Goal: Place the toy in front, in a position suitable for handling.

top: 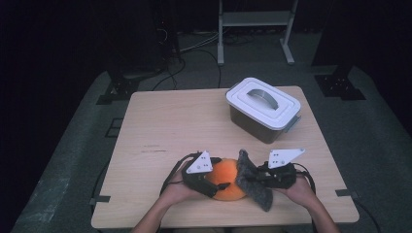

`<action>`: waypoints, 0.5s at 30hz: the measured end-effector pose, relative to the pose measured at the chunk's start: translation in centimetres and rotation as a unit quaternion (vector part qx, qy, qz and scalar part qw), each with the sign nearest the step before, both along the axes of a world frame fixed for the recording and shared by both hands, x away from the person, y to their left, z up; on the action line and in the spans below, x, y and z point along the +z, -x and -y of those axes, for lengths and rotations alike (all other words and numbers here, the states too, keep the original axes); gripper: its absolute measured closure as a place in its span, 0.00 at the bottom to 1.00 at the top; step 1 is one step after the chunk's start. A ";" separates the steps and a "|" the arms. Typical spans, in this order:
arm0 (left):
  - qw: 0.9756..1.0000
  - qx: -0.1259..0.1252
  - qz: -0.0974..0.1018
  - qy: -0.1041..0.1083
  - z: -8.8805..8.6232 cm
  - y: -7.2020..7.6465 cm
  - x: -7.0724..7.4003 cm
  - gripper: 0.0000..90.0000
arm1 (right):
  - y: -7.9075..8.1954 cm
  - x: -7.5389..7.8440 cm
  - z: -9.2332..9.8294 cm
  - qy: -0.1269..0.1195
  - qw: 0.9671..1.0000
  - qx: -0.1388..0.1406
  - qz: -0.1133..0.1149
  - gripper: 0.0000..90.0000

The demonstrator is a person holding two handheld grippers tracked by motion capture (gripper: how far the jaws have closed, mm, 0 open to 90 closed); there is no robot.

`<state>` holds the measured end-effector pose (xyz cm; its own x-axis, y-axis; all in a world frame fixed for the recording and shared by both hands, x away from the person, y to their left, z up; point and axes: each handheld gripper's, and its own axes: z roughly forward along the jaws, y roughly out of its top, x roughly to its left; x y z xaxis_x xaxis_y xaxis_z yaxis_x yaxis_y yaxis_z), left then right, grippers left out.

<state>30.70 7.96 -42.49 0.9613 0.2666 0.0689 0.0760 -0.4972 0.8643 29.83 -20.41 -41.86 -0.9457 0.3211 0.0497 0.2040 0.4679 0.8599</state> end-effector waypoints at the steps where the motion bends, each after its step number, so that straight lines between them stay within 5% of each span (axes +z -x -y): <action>1: 1.000 -0.004 -0.008 0.007 -0.1 -0.1 0.0 0.14 | 0.1 0.0 0.0 0.002 1.000 0.003 -0.003 0.84; 8: 0.999 0.005 -0.034 0.018 -0.4 -0.6 -0.2 0.10 | 0.5 -0.4 0.2 0.004 1.000 0.027 -0.013 0.84; 11: 1.000 -0.006 -0.016 0.009 -0.5 -0.2 -0.2 0.24 | 0.4 -0.3 0.2 0.006 1.000 0.026 -0.013 0.84; 15: 1.000 -0.011 -0.011 0.009 -0.5 0.0 -0.2 0.27 | 0.3 0.3 0.4 -0.007 1.000 0.014 -0.008 0.84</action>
